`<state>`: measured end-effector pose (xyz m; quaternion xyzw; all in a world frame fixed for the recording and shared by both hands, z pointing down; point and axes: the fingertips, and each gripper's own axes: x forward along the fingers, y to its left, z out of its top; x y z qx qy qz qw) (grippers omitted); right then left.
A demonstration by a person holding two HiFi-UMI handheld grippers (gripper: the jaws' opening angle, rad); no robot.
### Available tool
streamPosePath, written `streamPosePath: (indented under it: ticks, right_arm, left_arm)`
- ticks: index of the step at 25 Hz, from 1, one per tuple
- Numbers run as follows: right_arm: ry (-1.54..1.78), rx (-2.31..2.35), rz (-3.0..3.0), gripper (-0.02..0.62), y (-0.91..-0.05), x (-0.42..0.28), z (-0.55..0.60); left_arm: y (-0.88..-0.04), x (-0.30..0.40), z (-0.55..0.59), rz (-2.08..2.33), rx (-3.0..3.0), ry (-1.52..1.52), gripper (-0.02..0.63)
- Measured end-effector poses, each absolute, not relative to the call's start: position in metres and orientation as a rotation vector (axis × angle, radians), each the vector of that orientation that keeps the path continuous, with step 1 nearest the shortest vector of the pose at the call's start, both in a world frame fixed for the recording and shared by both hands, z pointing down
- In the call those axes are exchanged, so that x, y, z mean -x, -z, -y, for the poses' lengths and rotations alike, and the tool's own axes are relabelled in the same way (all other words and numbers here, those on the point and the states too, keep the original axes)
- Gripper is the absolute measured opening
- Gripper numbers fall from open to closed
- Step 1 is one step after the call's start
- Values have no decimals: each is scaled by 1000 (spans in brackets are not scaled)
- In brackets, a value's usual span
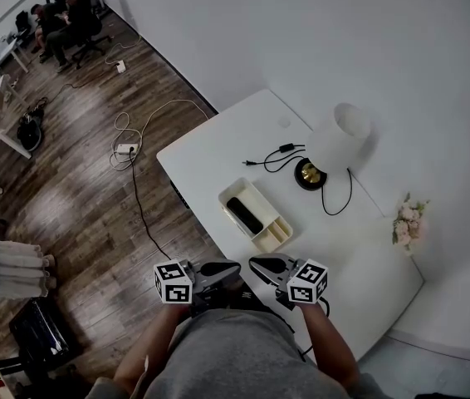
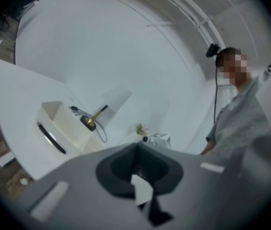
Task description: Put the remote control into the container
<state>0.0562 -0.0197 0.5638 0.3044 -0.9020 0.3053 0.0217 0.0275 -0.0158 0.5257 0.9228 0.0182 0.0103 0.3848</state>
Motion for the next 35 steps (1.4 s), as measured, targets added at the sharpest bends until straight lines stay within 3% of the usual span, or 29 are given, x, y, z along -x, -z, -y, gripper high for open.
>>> streamPosePath:
  ticks: [35]
  right_arm:
    - [-981,-810,2832,15,-572,-51,-8]
  left_arm:
    - [-535,-24,-11,21,-2344,-46,0]
